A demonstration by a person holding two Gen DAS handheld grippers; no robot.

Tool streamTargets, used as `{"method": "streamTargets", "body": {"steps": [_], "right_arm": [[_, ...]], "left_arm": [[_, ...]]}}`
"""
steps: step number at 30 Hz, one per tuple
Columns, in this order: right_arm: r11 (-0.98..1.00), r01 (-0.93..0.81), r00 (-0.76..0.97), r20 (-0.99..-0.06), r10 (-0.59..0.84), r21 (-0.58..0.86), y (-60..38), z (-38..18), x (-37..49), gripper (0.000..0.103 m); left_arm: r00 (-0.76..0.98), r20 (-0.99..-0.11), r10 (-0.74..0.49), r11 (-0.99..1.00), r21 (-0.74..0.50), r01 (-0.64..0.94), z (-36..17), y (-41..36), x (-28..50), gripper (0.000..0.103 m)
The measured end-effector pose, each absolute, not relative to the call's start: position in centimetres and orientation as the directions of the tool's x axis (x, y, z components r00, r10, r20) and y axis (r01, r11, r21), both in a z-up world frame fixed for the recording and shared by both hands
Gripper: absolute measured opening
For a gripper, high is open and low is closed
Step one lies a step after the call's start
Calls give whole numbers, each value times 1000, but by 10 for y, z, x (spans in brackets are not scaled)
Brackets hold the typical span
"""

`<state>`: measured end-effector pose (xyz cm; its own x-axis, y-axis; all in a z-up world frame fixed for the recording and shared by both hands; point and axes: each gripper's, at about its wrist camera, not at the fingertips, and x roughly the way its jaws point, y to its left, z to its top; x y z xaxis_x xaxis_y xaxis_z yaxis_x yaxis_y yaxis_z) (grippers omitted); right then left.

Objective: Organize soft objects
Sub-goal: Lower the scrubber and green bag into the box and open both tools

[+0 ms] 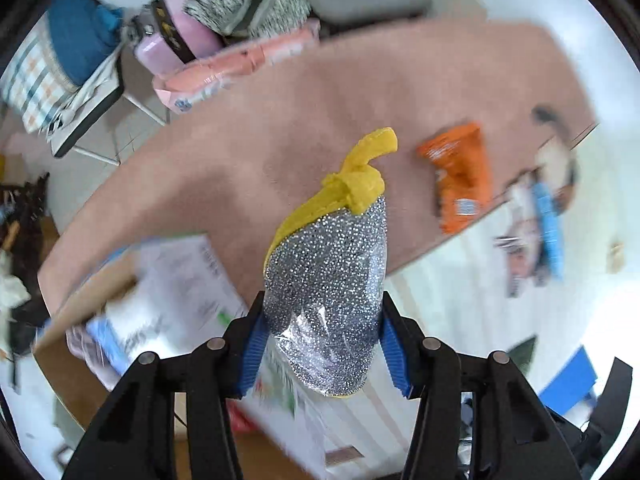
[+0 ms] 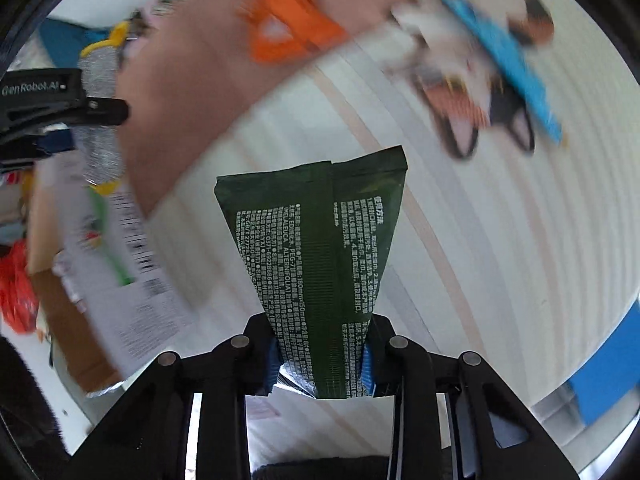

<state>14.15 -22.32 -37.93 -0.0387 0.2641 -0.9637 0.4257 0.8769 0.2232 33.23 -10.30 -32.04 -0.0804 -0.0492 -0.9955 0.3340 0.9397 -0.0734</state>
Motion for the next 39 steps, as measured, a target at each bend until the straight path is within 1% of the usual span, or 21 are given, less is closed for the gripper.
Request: {"method": "streamTargets", "body": {"steps": [3, 7, 10, 13, 17, 21, 25, 27, 30, 33, 36, 37, 39], "right_arm": [[902, 340, 12, -960, 278, 265, -200, -341, 148, 32], [929, 185, 50, -947, 317, 321, -147, -294, 161, 32], [929, 72, 42, -931, 362, 364, -108, -267, 180, 32], [923, -20, 10, -923, 386, 385, -55, -264, 192, 32], [920, -90, -43, -925, 378, 381, 4, -283, 205, 32], [929, -134, -98, -937, 334, 345, 49, -315, 213, 32], [935, -156, -147, -944, 297, 319, 79, -348, 223, 32], [938, -159, -165, -945, 283, 308, 85, -364, 222, 32], [943, -165, -190, -948, 257, 288, 94, -381, 223, 32], [948, -168, -206, -950, 234, 270, 98, -396, 223, 32], [953, -170, -221, -952, 212, 252, 103, -410, 223, 32], [954, -174, -225, -953, 204, 245, 106, -413, 223, 32], [953, -178, -226, -952, 204, 247, 109, -417, 224, 32]], "left_arm": [[-3, -992, -124, 959, -120, 258, -267, -56, 316, 49], [61, -988, -140, 982, -131, 133, -230, 26, 293, 49], [65, -989, -130, 991, -128, 41, -234, 84, 272, 49], [35, -991, -127, 990, -129, -55, -252, 134, 255, 49], [-53, -987, -152, 974, -140, -176, -293, 189, 242, 49], [-139, -970, -198, 956, -160, -246, -341, 219, 238, 49], [-230, -933, -276, 938, -210, -277, -384, 230, 236, 49], [-271, -924, -269, 943, -196, -268, -401, 229, 235, 49], [-307, -916, -259, 950, -185, -250, -417, 229, 235, 49], [-324, -905, -277, 945, -195, -264, -427, 230, 236, 49], [-329, -904, -272, 947, -191, -258, -431, 228, 234, 49], [-332, -902, -275, 947, -194, -257, -432, 229, 233, 51], [-336, -903, -267, 950, -188, -249, -433, 226, 229, 51]]}}
